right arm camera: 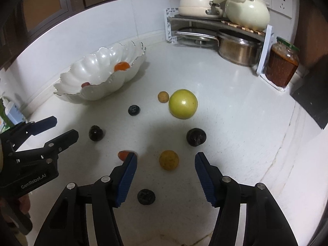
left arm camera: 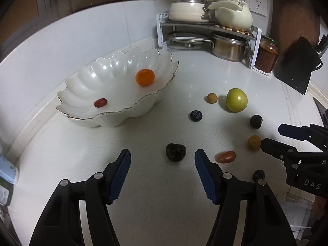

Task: Organize fruits
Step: 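Grasp the dark plum with the left tool while the right tool grasps the small yellow fruit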

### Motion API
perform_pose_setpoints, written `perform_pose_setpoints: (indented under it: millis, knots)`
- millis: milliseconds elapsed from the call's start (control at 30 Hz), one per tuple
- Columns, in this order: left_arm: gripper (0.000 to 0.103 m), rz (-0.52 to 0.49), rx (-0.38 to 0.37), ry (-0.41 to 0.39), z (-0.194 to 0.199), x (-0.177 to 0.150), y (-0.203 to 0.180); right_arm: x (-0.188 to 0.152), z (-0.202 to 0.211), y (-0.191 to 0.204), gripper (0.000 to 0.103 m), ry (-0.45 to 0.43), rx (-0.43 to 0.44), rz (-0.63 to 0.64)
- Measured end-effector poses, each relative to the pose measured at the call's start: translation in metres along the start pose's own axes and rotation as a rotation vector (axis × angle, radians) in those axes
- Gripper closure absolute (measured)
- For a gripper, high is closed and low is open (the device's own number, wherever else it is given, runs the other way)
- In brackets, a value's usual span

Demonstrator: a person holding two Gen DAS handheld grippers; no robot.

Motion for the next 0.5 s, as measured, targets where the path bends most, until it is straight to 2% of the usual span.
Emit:
perform_pose_setpoints:
  millis: [500]
  knots:
    - [0.056, 0.034, -0.067, 0.089, -0.046, -0.003, -0.007, -0.004, -0.032, -0.006, 0.061, 0.064, 0.032, -0.05]
Point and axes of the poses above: each gripper's, at about its wrist camera, not at the fingertips, and z roughly against the way its jaws point, y to its left, x to its top, the point moved 3 cm from there along -z, roughly the way its jaws point, and after that the axes turned 5 degrees about x, right-handed, at the moved point
